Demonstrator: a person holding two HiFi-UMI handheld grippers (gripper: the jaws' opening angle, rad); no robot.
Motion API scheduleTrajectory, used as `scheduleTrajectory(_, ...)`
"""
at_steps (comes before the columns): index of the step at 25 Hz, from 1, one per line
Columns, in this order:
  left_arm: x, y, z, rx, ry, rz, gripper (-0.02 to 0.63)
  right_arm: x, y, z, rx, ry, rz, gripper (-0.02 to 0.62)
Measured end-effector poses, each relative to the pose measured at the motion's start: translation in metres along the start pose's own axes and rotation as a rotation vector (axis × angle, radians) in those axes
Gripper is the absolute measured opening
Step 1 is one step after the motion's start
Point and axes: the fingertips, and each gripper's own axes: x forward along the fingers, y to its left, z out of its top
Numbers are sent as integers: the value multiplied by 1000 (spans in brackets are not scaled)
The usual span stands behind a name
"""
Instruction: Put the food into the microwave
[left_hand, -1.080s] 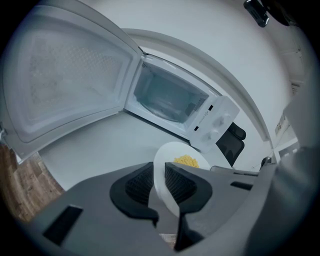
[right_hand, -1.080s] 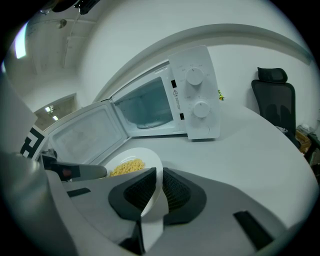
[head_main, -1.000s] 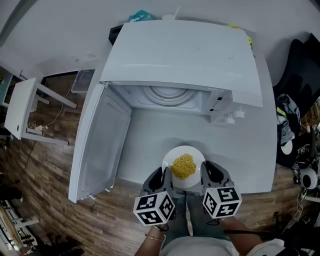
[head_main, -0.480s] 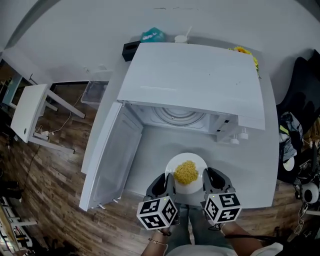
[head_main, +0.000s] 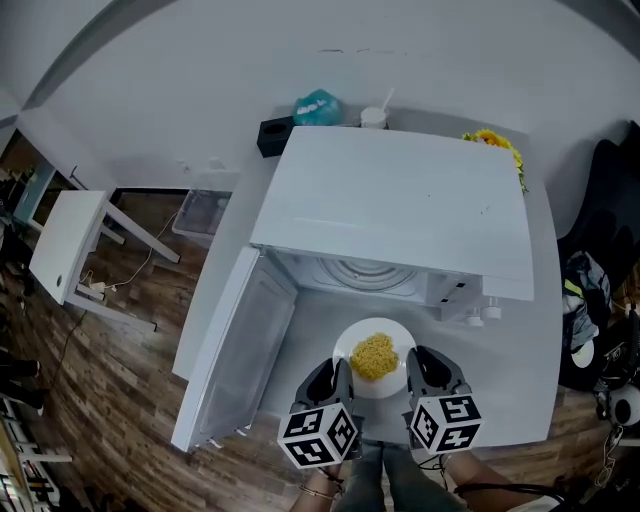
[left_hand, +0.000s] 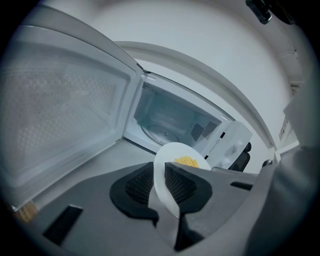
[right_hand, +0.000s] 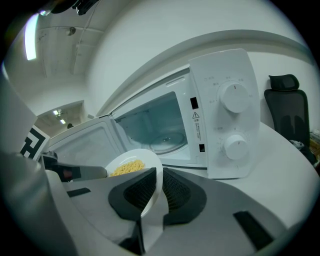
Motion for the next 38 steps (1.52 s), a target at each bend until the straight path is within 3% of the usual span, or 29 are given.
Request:
scheduleTrajectory(21, 34, 14, 39, 59, -28, 16, 72, 46, 2, 36, -18, -52, 12, 52)
scheduleTrajectory(28, 45, 22, 48, 46, -41, 8, 72, 62, 2, 41, 4, -69, 8, 52)
scheduleTrajectory(38, 74, 26, 62, 77, -22, -3, 71, 81, -6, 51, 37, -108, -48, 52)
